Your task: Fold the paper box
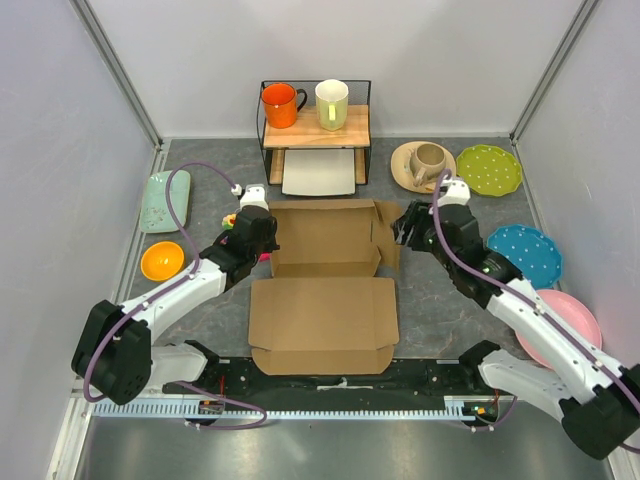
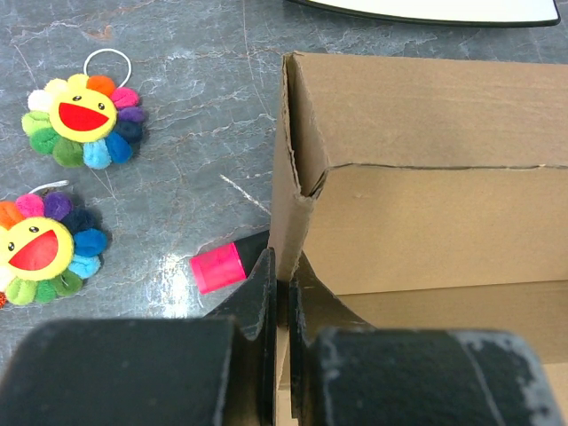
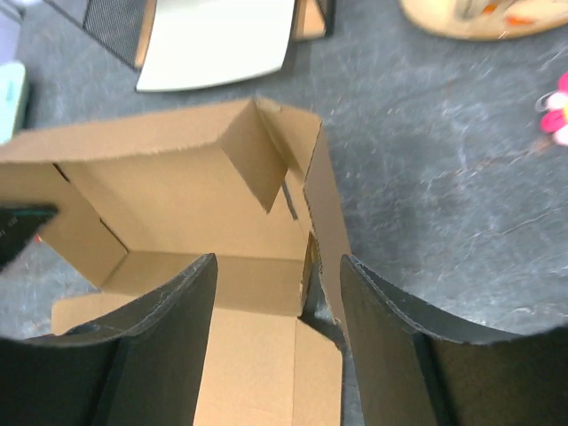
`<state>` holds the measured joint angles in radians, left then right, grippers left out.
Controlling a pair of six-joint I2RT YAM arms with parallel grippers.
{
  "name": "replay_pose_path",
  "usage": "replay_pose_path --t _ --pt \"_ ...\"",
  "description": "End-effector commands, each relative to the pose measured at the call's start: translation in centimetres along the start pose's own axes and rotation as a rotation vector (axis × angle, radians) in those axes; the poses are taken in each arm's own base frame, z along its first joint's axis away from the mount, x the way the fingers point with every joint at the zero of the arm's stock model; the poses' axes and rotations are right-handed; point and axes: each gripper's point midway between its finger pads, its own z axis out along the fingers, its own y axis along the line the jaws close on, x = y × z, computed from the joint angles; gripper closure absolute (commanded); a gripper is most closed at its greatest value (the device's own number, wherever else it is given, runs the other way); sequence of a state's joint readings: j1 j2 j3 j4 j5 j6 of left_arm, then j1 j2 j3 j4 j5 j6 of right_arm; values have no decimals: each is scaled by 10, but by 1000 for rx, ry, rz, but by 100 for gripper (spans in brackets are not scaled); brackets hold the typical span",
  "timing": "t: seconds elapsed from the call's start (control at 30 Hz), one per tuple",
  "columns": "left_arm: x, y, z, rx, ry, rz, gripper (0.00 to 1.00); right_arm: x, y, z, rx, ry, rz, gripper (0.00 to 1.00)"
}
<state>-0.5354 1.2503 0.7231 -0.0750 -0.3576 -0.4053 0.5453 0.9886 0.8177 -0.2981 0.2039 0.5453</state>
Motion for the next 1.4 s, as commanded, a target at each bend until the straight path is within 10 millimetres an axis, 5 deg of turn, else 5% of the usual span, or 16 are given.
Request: replay_pose_path --t 0.0,0.1,0.23,0.37,0.57,0.8,1.23,1.37 --pt "-3 -4 -2 9 -12 -23 98 -46 -27 -18 116 -160 63 36" --pt "-4 -4 -4 17 -17 -23 98 -34 -67 -6 204 -123 204 45" --pt "-3 -5 -6 29 -15 -16 98 -3 -75 18 209 -23 265 51" --pt "-3 -6 -8 40 -15 -11 98 19 -50 40 46 82 282 48" --pt "-4 -9 -10 59 -16 1 98 15 -17 48 -128 91 214 36" --pt "-8 -19 -9 111 -23 17 98 14 14 54 -241 92 155 34" --pt "-12 -26 -12 156 -32 42 98 18 32 82 -175 84 -17 25" --pt "-14 -27 -12 159 -38 42 98 20 15 93 -20 80 -84 30"
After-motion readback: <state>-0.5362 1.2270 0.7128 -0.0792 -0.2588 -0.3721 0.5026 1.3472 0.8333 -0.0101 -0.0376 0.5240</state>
